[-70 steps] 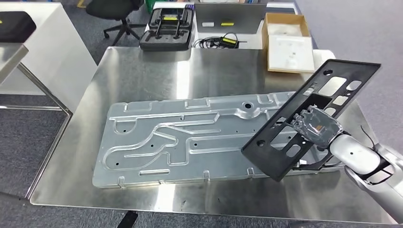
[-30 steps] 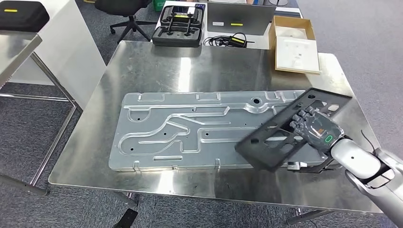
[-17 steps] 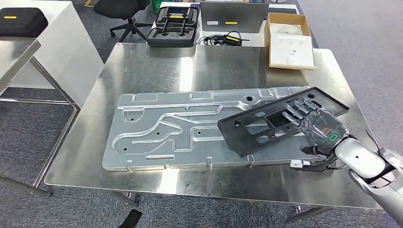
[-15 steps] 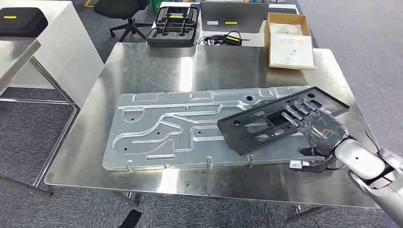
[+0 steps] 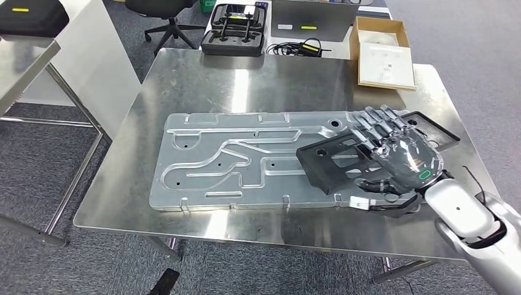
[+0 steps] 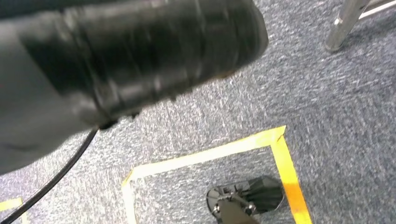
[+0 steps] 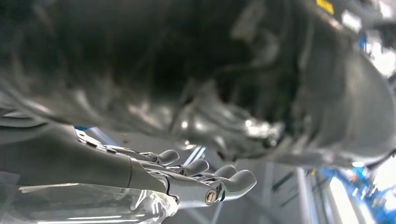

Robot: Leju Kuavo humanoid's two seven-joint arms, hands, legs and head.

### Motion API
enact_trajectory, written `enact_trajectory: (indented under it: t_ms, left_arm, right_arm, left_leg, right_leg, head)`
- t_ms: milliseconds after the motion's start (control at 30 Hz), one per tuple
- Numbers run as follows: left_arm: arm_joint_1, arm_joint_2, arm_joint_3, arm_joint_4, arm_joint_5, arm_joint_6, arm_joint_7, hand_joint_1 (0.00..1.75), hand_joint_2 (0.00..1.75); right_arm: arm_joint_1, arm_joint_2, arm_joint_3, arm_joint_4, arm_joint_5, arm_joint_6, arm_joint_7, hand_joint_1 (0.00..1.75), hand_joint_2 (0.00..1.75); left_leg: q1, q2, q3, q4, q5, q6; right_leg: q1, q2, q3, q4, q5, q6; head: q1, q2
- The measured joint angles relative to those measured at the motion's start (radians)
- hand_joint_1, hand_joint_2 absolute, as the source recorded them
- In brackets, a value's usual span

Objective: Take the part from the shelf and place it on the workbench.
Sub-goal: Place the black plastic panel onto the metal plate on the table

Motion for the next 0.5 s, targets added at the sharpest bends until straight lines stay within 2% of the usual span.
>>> enact_trajectory:
  t_ms: [33, 100, 133, 167, 233, 267, 300, 333, 400, 433, 467, 500]
  left_arm:
    - [0.000, -0.002, 0.000, 0.000, 0.000, -0.001, 0.000, 0.00, 0.00]
    - [0.000, -0.005, 0.000, 0.000, 0.000, -0.002, -0.001, 0.00, 0.00]
    - [0.000, -0.006, 0.000, 0.000, 0.000, -0.003, -0.001, 0.00, 0.00]
    - [0.000, -0.007, 0.000, 0.000, 0.000, -0.004, -0.001, 0.00, 0.00]
    - [0.000, -0.010, 0.000, 0.000, 0.000, -0.005, -0.002, 0.00, 0.00]
    - [0.001, -0.011, 0.000, 0.000, 0.000, -0.006, -0.002, 0.00, 0.00]
    - [0.001, -0.012, 0.000, 0.000, 0.000, -0.006, -0.002, 0.00, 0.00]
    - [0.001, -0.014, 0.000, 0.000, 0.000, -0.005, -0.002, 0.00, 0.00]
    - [0.001, -0.018, 0.000, 0.000, 0.000, -0.005, -0.002, 0.00, 0.00]
    - [0.002, -0.020, 0.000, 0.000, 0.000, -0.005, -0.002, 0.00, 0.00]
    - [0.002, -0.022, 0.000, 0.000, 0.000, -0.005, -0.002, 0.00, 0.00]
    - [0.002, -0.023, 0.000, 0.000, 0.000, -0.005, -0.002, 0.00, 0.00]
  right_arm:
    - [0.000, 0.012, -0.005, -0.025, -0.002, -0.003, 0.008, 0.00, 0.00]
    - [-0.001, 0.033, -0.016, -0.072, -0.003, -0.011, 0.021, 0.00, 0.00]
    - [-0.001, 0.044, -0.022, -0.094, -0.005, -0.017, 0.028, 0.00, 0.00]
    - [0.000, 0.055, -0.026, -0.114, -0.006, -0.027, 0.036, 0.00, 0.00]
    - [0.008, 0.088, -0.030, -0.152, -0.009, -0.058, 0.053, 0.00, 0.00]
    - [0.013, 0.107, -0.030, -0.170, -0.007, -0.074, 0.061, 0.00, 0.00]
    - [0.019, 0.127, -0.030, -0.188, -0.005, -0.087, 0.067, 0.00, 0.00]
    - [0.024, 0.143, -0.030, -0.202, -0.001, -0.096, 0.073, 0.00, 0.00]
    - [0.033, 0.171, -0.030, -0.224, 0.006, -0.107, 0.080, 0.00, 0.00]
    - [0.037, 0.183, -0.030, -0.233, 0.009, -0.111, 0.082, 0.00, 0.00]
    - [0.042, 0.194, -0.030, -0.240, 0.009, -0.115, 0.084, 0.00, 0.00]
    - [0.046, 0.204, -0.030, -0.246, 0.006, -0.125, 0.086, 0.00, 0.00]
  left_leg:
    - [0.001, -0.001, -0.008, 0.005, 0.004, -0.002]
    - [0.001, -0.002, -0.023, 0.015, 0.010, -0.010]
    - [0.000, -0.003, -0.027, 0.019, 0.015, -0.016]
    - [0.000, -0.004, -0.030, 0.020, 0.020, -0.023]
    - [0.000, -0.006, -0.035, 0.018, 0.031, -0.038]
    - [0.002, -0.006, -0.042, 0.023, 0.024, -0.045]
    - [0.003, -0.006, -0.053, 0.042, 0.000, -0.051]
    - [0.005, -0.005, -0.069, 0.080, -0.041, -0.057]
    - [0.007, -0.003, -0.105, 0.201, -0.137, -0.066]
    - [0.008, -0.003, -0.115, 0.259, -0.164, -0.069]
    - [0.009, -0.003, -0.114, 0.295, -0.169, -0.070]
    - [0.010, -0.003, -0.097, 0.300, -0.153, -0.070]
  right_leg:
    - [-0.001, 0.000, 0.039, -0.055, 0.026, 0.000]
    - [0.001, 0.001, 0.115, -0.179, 0.058, -0.002]
    - [0.003, 0.002, 0.135, -0.215, 0.066, -0.005]
    - [0.008, 0.004, 0.138, -0.227, 0.068, -0.009]
    - [0.011, 0.005, 0.128, -0.227, 0.082, -0.023]
    - [0.010, 0.004, 0.121, -0.229, 0.090, -0.031]
    - [0.008, 0.002, 0.112, -0.231, 0.100, -0.040]
    - [0.007, 0.001, 0.102, -0.233, 0.111, -0.048]
    - [0.009, -0.002, 0.076, -0.233, 0.130, -0.058]
    - [0.011, -0.002, 0.062, -0.232, 0.141, -0.059]
    - [0.013, -0.002, 0.047, -0.232, 0.152, -0.060]
    - [0.015, -0.002, 0.032, -0.232, 0.163, -0.060]
  head:
    - [0.000, 0.000]
    - [0.000, 0.000]
    - [0.000, 0.000]
    - [-0.001, 0.000]
    - [0.000, 0.000]
    - [-0.001, 0.000]
    - [-0.002, 0.000]
    - [-0.003, 0.000]
    - [-0.005, 0.000]
    - [-0.005, 0.000]
    - [-0.005, 0.000]
    - [-0.005, 0.000]
